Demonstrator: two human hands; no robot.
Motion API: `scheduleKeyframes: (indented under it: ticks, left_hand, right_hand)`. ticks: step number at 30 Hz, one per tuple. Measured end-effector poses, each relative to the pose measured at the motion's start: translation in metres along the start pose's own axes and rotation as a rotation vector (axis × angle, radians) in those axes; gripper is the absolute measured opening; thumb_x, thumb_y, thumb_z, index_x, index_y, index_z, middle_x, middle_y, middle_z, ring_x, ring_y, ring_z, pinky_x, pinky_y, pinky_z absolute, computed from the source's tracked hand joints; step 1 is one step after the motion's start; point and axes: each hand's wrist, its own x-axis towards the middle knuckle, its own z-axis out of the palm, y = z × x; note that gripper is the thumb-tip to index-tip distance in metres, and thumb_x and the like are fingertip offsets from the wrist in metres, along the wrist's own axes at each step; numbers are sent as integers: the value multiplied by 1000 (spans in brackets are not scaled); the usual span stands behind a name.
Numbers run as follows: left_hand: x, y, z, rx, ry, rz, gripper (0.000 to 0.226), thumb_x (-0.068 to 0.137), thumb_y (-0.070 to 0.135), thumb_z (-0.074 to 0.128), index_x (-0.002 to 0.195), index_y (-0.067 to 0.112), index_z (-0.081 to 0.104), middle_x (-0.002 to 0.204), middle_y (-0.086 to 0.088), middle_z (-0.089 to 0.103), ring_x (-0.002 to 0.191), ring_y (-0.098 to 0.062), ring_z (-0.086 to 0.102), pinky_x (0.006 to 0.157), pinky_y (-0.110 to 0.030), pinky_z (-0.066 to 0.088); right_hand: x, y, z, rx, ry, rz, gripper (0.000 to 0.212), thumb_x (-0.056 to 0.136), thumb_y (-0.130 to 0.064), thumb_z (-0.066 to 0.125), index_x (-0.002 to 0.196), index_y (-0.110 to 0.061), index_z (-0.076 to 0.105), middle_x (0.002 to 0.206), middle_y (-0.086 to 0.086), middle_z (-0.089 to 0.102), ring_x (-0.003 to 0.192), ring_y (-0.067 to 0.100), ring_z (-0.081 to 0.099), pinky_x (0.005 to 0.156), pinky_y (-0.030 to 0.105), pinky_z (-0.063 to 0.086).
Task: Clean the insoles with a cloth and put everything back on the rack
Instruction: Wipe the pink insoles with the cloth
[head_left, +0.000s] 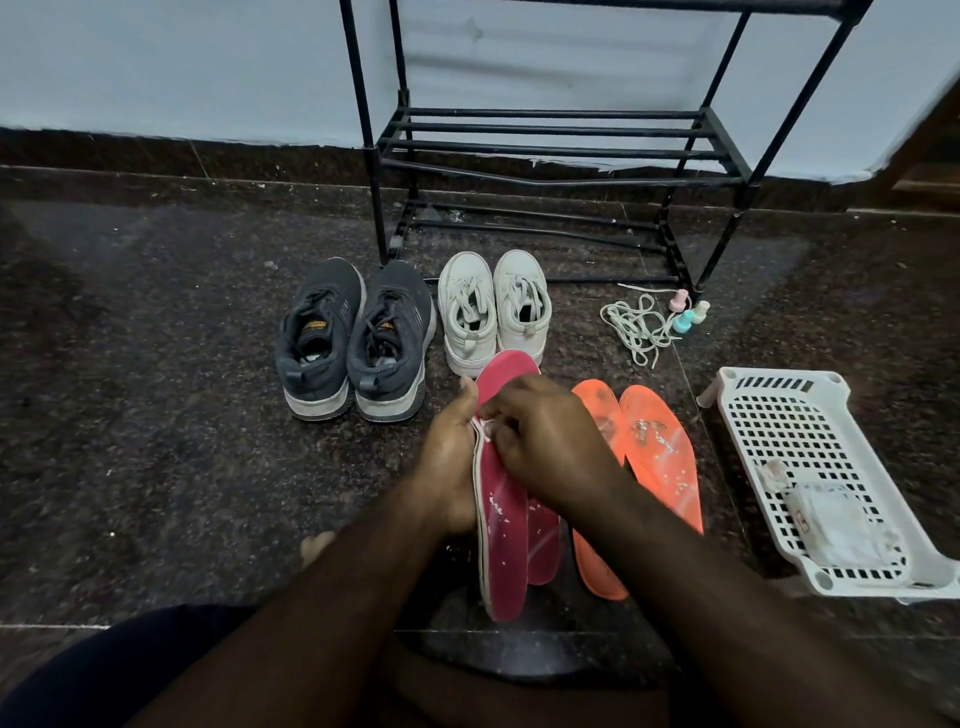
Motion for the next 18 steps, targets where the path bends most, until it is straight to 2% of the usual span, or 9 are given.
scheduleKeyframes:
  ticks: [3, 5, 6, 9, 10, 14, 16, 18]
  left_hand:
    - [2, -4, 1, 11, 39, -8, 76, 96, 66, 32, 94, 8, 80, 100, -19, 70, 92, -33, 67, 94, -44, 45]
    - [3, -5, 2, 34, 63, -5, 75, 94, 69, 32, 93, 12, 80, 99, -17, 63, 85, -32, 60, 82, -41, 45]
    - [1, -5, 4, 40, 72, -8, 76, 93, 70, 32, 93, 12, 80, 98, -17, 62, 82, -32, 59, 79, -39, 45]
    - [0, -2, 3, -20, 46, -12, 79, 96, 69, 30, 103, 3, 73, 102, -23, 69, 91, -35, 69, 94, -46, 44]
    - [-2, -1, 4, -20, 34, -1, 78, 96, 69, 29, 105, 3, 70, 101, -24, 70, 90, -35, 71, 94, -47, 45]
    - [-3, -5, 3, 4, 29, 10, 76, 97, 67, 31, 100, 7, 78, 101, -20, 70, 91, -34, 66, 88, -45, 44]
    - [-3, -8, 6, 45, 26, -19, 77, 96, 69, 29, 96, 13, 80, 94, -15, 68, 85, -31, 58, 77, -42, 44]
    - [-4, -7, 7, 36, 27, -32, 78, 95, 69, 28, 92, 11, 80, 90, -16, 70, 82, -31, 62, 76, -40, 46]
  right_hand:
    - [4, 5, -2, -99, 74, 50, 13, 80, -14, 58, 83, -10, 70, 80, 9, 63, 77, 32, 61, 68, 40, 49]
    - [6, 7, -7, -113, 133, 80, 12, 81, -11, 61, 86, -10, 72, 82, 9, 66, 79, 30, 62, 70, 37, 48]
    - [6, 7, -10, -81, 120, 89, 13, 82, -11, 62, 88, -12, 74, 83, 7, 69, 80, 27, 63, 72, 34, 46]
    - [2, -2, -12, 139, -15, 107, 14, 81, -13, 66, 89, -18, 77, 82, -2, 74, 75, 11, 65, 71, 26, 48]
    - [0, -5, -10, 166, -25, 91, 15, 80, -12, 66, 89, -18, 77, 82, -3, 74, 75, 10, 65, 70, 24, 48]
    - [6, 3, -5, -7, 82, 73, 14, 77, -10, 59, 83, -12, 72, 82, 5, 67, 78, 25, 62, 71, 30, 41]
    - [9, 10, -11, -11, 137, 131, 15, 76, -5, 60, 83, -10, 72, 83, 8, 67, 79, 27, 62, 71, 29, 37]
    - [6, 7, -12, 17, 107, 104, 19, 76, -7, 57, 86, -10, 73, 85, 8, 69, 82, 27, 63, 75, 30, 40]
